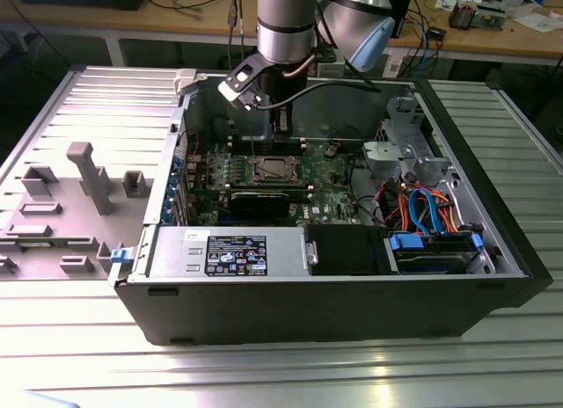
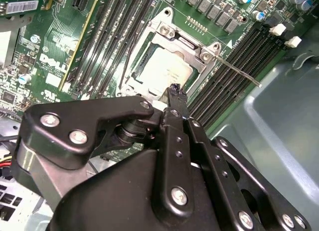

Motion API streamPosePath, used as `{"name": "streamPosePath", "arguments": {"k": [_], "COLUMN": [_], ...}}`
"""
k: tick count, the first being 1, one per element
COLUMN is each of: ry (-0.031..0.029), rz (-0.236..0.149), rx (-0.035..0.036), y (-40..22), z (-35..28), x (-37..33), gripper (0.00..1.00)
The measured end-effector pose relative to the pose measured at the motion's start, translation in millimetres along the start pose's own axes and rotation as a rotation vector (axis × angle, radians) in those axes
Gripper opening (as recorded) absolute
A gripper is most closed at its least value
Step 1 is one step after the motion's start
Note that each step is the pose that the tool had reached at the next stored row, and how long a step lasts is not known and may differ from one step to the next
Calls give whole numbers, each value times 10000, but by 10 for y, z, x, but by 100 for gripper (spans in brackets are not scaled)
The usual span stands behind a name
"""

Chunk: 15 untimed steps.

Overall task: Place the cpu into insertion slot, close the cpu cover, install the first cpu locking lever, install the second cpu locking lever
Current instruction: 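Install the first cpu locking lever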

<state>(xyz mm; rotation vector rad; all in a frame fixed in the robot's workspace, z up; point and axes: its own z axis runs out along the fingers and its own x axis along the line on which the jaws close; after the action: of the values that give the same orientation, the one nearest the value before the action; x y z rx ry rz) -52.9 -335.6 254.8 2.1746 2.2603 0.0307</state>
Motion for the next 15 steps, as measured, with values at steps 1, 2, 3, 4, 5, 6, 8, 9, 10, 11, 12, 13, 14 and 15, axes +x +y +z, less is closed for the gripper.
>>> {"name": "streamPosePath", "arguments": {"k": [1,2,3,4,5,6,8,9,10,11,12,13,14,15], "ry": [0,3,2,1,1,1,1,3,4,5,5,7,9,11], "rz": [1,1,1,1,1,1,-26,-115,-186,-225,-270,-386,-512,-598], "rx": [0,-1,-1,0,-1,0,0,1,2,2,3,4,5,6], "y": [0,0,0,0,1,1,1,1,1,1,1,1,1,1], "z": [-6,-7,-8,-9,-9,-10,-10,-10,-10,-10,-10,-10,-10,-10], "x": [0,1,1,0,0,0,0,0,0,0,0,0,0,0], "gripper": [11,11,11,11,11,11,11,11,11,11,11,11,11,11]}}
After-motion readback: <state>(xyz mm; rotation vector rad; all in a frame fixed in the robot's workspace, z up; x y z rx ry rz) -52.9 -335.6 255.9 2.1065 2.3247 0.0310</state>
